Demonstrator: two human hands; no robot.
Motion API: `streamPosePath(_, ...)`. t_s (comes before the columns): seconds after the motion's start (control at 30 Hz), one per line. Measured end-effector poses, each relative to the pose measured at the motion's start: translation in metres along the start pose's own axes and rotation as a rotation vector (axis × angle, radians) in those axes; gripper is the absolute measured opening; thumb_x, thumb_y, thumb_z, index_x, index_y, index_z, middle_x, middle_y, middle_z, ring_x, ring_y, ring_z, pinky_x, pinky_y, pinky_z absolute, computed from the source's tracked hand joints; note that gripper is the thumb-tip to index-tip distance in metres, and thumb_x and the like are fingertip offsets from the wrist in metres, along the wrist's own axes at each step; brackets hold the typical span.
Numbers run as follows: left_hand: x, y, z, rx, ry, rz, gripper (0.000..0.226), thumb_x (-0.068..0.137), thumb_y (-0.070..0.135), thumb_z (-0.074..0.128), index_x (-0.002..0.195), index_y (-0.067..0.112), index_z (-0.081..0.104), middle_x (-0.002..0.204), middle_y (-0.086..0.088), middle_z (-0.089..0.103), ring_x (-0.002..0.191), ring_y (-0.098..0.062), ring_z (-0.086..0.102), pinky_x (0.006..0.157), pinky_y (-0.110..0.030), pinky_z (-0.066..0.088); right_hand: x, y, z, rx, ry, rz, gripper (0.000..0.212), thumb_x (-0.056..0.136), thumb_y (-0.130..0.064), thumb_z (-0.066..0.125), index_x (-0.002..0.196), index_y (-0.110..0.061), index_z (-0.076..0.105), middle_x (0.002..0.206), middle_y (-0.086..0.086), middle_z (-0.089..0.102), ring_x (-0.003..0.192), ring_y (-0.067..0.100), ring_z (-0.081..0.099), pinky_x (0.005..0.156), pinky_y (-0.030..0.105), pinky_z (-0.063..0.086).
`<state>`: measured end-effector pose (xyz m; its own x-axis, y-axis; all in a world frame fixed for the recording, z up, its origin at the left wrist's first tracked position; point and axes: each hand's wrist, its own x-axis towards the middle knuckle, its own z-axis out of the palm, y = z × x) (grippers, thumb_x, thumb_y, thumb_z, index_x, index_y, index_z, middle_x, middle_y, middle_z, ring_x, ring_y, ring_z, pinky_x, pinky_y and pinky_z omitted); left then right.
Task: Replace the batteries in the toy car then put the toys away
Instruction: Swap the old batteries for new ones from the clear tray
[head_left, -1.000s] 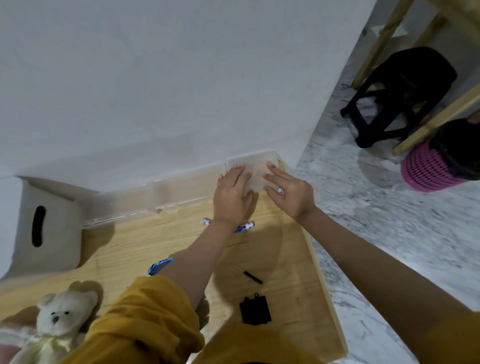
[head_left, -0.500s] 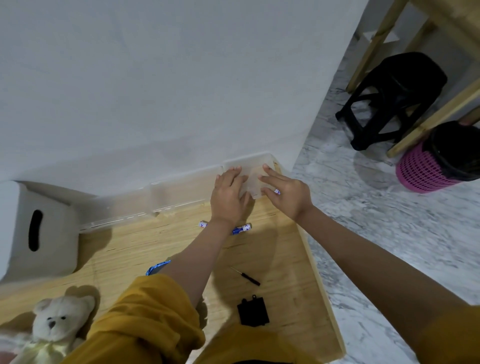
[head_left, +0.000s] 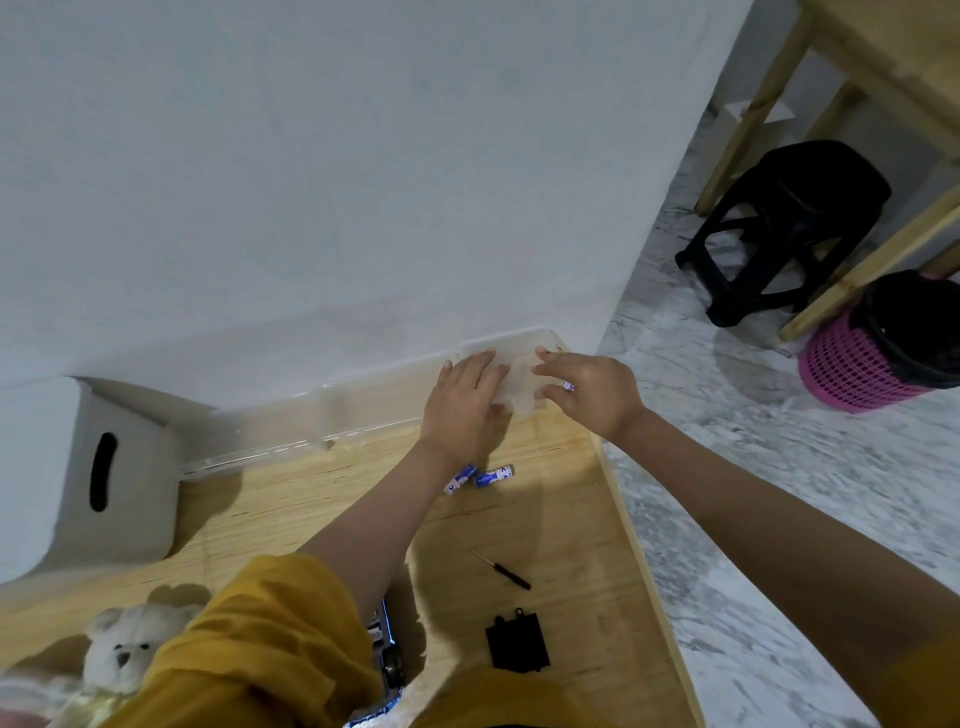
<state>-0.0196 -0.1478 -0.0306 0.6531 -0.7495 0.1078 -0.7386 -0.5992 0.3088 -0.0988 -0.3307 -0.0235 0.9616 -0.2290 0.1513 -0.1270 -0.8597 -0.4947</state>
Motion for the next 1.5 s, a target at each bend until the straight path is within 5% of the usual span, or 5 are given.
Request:
streamPosePath(0.13, 0.001, 0.004, -0.009, 0.056, 0.018, -0.040, 0.075, 0.078, 0.021, 0.074, 0.141, 0.004, 0.037, 0.150, -0.020, 0.032, 0.138, -0.035, 0.031, 0.113, -0.052, 0.025, 0.010, -0.011, -0.018, 0.139, 0.135, 0.098, 0.026, 0.075, -0.036, 0.076, 0.099, -0.029, 0.073, 0.117, -0.013, 0.067, 0.104, 0.007, 0.063, 0.083, 0.030, 0.052)
streamPosePath(0.27, 0.000, 0.008, -0.016, 0.121, 0.156, -0.031, 0.101, 0.056, 0.035, 0.090, 0.134, -0.010, 0.044, 0.128, -0.035, 0.049, 0.119, -0.046, 0.051, 0.091, -0.059, 0.047, 0.028, -0.024, -0.032, 0.222, 0.317, 0.148, 0.036, 0.066, -0.039, 0.081, 0.097, -0.023, 0.071, 0.101, -0.005, 0.063, 0.085, 0.007, 0.059, 0.066, 0.026, 0.047)
streamPosePath(0.6, 0.011, 0.002, -0.030, 0.187, 0.042, -0.147, 0.141, 0.038, 0.061, 0.087, 0.149, 0.006, 0.019, 0.144, -0.022, 0.036, 0.135, -0.038, 0.034, 0.106, -0.061, 0.027, 0.032, -0.046, 0.023, 0.651, 0.499, 0.476, 0.040, 0.071, -0.037, 0.080, 0.090, -0.023, 0.048, 0.080, -0.011, 0.053, 0.070, -0.002, 0.054, 0.063, 0.006, 0.039)
streamPosePath(1.13, 0.014, 0.001, -0.032, 0.235, 0.103, -0.145, 0.146, 0.014, 0.067, 0.085, 0.139, 0.003, 0.043, 0.128, -0.022, 0.055, 0.112, -0.038, 0.058, 0.090, -0.058, 0.047, 0.036, -0.041, 0.050, 0.449, 0.196, 0.242, 0.012, 0.078, -0.010, 0.071, 0.081, -0.008, 0.060, 0.080, 0.004, 0.062, 0.073, 0.015, 0.058, 0.066, 0.021, 0.046)
streamPosePath(1.5, 0.010, 0.003, -0.034, 0.265, 0.109, -0.130, 0.143, 0.019, 0.069, 0.085, 0.138, 0.002, 0.045, 0.126, -0.024, 0.057, 0.106, -0.038, 0.061, 0.088, -0.055, 0.049, 0.004, -0.034, 0.020, 0.374, 0.480, 0.087, 0.009, 0.084, -0.013, 0.069, 0.080, -0.007, 0.064, 0.080, 0.006, 0.062, 0.080, 0.015, 0.058, 0.076, 0.013, 0.041)
